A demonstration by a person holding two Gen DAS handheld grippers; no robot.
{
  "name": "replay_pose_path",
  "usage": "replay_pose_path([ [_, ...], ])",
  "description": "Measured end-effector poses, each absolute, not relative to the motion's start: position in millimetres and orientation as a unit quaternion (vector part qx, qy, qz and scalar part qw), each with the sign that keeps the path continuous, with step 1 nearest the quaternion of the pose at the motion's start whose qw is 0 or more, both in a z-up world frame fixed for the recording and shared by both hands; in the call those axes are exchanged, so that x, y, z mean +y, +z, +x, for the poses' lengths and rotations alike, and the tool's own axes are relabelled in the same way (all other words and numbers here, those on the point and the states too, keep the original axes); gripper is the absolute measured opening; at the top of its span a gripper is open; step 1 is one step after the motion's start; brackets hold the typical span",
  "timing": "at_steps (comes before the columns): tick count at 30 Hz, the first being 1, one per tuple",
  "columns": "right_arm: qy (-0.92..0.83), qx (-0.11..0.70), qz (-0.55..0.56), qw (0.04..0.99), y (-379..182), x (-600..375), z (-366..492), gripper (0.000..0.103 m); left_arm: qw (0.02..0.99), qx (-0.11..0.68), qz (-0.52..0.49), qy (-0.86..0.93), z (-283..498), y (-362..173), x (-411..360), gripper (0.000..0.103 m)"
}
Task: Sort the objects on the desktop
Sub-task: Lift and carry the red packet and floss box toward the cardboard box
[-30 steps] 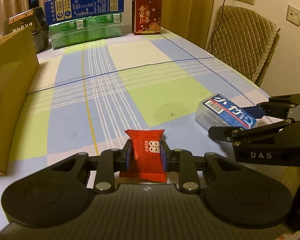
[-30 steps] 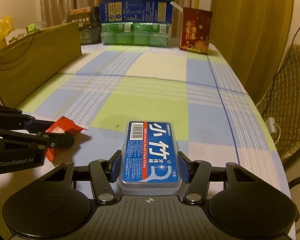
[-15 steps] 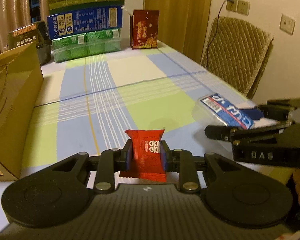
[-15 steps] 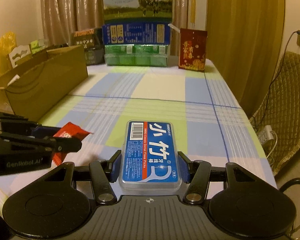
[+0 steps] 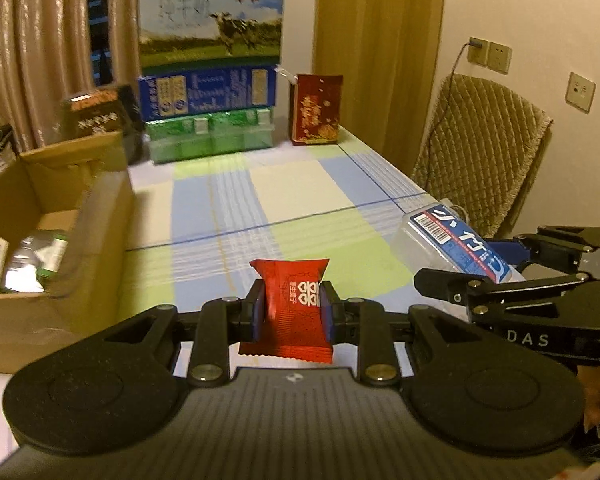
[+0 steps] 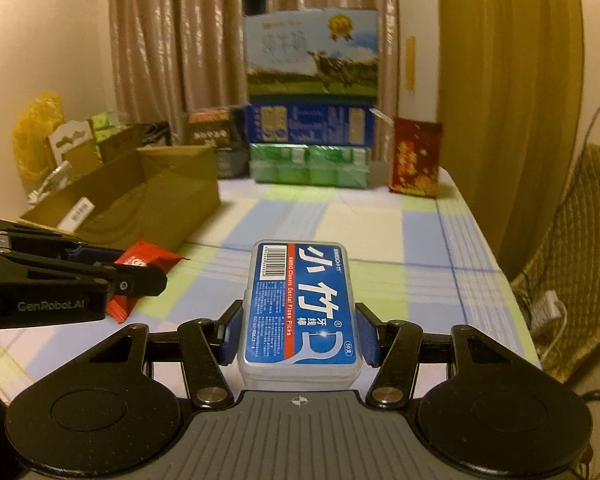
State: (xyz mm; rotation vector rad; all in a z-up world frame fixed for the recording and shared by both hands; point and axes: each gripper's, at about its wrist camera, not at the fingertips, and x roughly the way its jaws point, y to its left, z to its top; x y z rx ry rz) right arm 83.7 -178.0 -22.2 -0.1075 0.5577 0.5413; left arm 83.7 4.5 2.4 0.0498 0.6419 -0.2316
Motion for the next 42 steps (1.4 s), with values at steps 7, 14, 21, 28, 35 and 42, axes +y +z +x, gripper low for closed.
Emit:
replay_pose_path([
  [7,0.295,0.268,-0.059,0.915,-10,-150,74,0.054,0.947,0.307,0.02,-0.091,67,21,31,0.023],
  [14,0.34,0.261,-0.068,0.901,8,-98,78,0.054,0.954,0.296,0.014,-0.054,57,42,79,0.023],
  [21,0.377,0.262,-0.063,0.886,25,-41,94,0.054,0.958,0.288,0.008,-0.005,60,60,144,0.023],
  [28,0.394,0.261,-0.071,0.878,41,16,124,0.054,0.959,0.282,0.008,0.023,82,75,198,0.023],
  [35,0.402,0.269,-0.078,0.872,44,55,146,0.054,0.955,0.294,0.002,0.03,111,71,232,0.023],
  [42,0.405,0.278,-0.088,0.866,38,82,163,0.054,0.951,0.308,-0.008,0.026,130,60,252,0.023],
])
